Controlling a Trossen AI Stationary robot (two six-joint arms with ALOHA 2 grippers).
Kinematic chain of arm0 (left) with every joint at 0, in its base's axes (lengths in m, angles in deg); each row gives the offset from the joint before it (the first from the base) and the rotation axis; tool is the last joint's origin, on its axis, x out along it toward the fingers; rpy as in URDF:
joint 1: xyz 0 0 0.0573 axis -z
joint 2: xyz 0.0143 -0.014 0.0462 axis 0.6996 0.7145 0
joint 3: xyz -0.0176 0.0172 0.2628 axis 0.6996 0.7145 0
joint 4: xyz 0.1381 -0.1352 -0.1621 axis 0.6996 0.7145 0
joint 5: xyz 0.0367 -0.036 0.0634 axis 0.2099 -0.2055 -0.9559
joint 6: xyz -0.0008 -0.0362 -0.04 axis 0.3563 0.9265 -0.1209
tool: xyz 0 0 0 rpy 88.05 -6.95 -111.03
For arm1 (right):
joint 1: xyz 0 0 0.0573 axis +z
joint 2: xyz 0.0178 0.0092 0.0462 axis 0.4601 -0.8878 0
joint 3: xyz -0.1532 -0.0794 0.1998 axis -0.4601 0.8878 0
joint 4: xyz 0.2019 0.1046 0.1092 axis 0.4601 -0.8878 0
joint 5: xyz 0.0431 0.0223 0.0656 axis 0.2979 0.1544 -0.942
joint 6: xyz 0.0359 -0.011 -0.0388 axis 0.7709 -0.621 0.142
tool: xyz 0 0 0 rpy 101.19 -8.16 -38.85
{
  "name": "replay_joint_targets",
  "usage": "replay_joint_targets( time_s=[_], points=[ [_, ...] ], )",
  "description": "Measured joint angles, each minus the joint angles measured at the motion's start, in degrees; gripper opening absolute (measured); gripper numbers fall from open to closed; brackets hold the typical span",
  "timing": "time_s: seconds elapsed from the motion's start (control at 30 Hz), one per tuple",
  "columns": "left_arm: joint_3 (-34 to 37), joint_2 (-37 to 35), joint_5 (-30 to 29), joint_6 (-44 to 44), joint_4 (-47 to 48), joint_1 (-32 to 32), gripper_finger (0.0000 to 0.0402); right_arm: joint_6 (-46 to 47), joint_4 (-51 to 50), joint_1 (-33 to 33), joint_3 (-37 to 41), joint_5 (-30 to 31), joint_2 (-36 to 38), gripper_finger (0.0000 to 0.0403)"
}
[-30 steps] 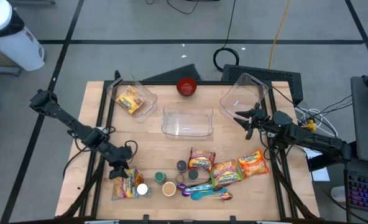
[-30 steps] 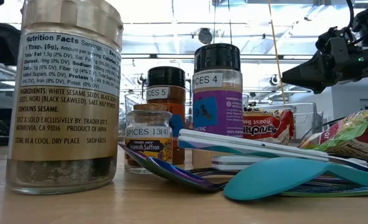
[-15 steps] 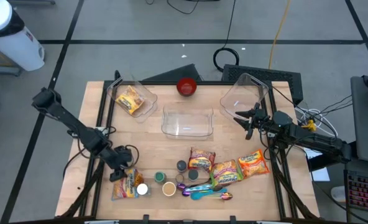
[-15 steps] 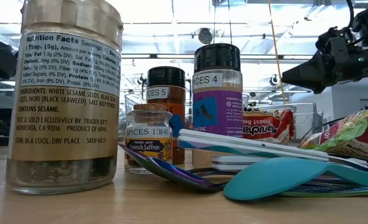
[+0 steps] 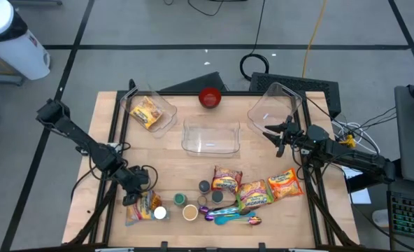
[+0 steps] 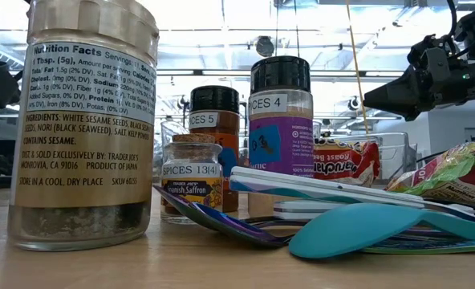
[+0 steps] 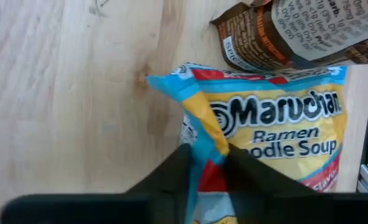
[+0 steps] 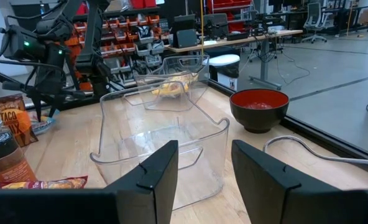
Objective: Pick & Place Food Item
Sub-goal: Put the blue noodle pack into the left transparent bin
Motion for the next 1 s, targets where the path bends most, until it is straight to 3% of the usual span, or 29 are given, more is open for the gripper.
replay_joint_targets(
  time_s=[0.17,0.67,1.0],
  points=[
    [0.00,-0.01,3.22,0.68,0.07,-0.04,0.0009,0.00,0.00,0.01,0.00,0.00,0.01,0.0141],
    [-3.15,-5.73,4.98,5.49,0.87,-0.04,0.0005,0.00,0.01,0.02,0.00,0.00,0.00,0.0141],
    [-13.72,-9.38,-0.99,0.01,13.54,-0.04,0.0003,-0.01,0.01,0.02,0.00,0.00,0.00,0.0141]
  ],
)
